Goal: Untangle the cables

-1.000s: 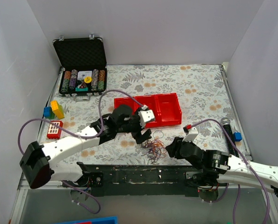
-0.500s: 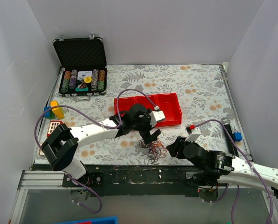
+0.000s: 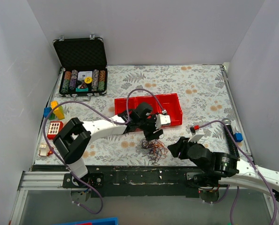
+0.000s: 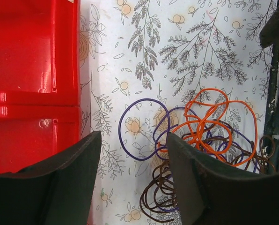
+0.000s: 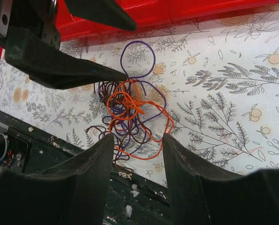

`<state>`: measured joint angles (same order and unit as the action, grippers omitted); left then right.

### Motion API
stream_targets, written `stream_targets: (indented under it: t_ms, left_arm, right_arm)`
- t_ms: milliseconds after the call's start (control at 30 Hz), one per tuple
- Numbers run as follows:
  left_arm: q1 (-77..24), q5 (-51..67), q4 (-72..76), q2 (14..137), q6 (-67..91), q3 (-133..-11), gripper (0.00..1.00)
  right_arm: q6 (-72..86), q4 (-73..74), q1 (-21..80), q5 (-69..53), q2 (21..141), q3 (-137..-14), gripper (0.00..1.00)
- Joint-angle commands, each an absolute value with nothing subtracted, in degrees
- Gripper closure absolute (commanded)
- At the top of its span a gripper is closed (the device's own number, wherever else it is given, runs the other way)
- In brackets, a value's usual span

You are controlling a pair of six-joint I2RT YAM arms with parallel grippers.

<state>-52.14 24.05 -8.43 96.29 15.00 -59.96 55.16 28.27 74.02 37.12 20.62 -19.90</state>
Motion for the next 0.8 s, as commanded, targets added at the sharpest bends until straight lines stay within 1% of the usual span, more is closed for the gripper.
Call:
stream_targets:
  t_ms: [0,67,100,133,167,200,300,467,533,600,633,700,767]
  left_arm:
    - [-51.15,28.2,-11.94,96.85,8.88,-64.94,0.47]
    - [-51.15,29.61,-13.0,97.29,8.7,-65.65,0.53]
    - [-51.15,30.4,-13.44,97.47,8.35,-65.92,0.58]
    - [-51.07,31.37,-13.88,97.73,8.26,-66.27,0.67]
    - [-51.15,32.07,-14.58,98.34,8.26,-66.62,0.71]
    - [-51.15,32.86,-15.55,98.87,8.09,-67.23,0.73]
    - [-51.24,35.15,-18.1,100.19,7.3,-68.46,0.72]
    - [-51.15,33.49,-19.51,101.07,5.45,-68.91,0.61]
    - [-51.15,32.17,-19.34,101.08,4.14,-68.99,0.59]
    - [-51.15,31.56,-18.46,100.81,3.08,-68.47,0.6]
    - [-51.15,31.12,-18.02,100.81,3.16,-68.29,0.66]
    - [-51.15,30.94,-17.41,100.46,3.25,-67.94,0.82]
    - [-51.15,30.41,-16.09,99.93,4.04,-67.68,1.0]
  right_arm:
    - [54.76,27.51,74.36,38.06,19.16,-19.51,0.46]
    - [54.58,27.42,74.44,38.14,18.99,-19.51,0.46]
    - [54.67,27.51,74.36,38.14,18.98,-19.51,0.47]
    - [54.58,27.34,74.36,38.23,18.98,-19.51,0.46]
    - [54.41,27.25,74.36,38.23,18.98,-19.51,0.47]
    - [54.23,27.25,74.36,38.23,18.98,-19.42,0.47]
    - [54.14,27.42,74.36,38.5,18.9,-19.6,0.47]
    - [53.79,27.77,74.36,38.76,18.28,-20.13,0.47]
    - [53.7,27.77,74.36,38.76,18.02,-20.13,0.47]
    - [53.7,27.51,74.36,38.58,17.93,-19.95,0.47]
    - [53.7,27.16,74.36,38.5,18.02,-19.78,0.47]
    - [53.7,26.98,74.36,38.41,18.19,-19.69,0.47]
    - [53.44,26.81,74.36,38.32,18.45,-19.77,0.48]
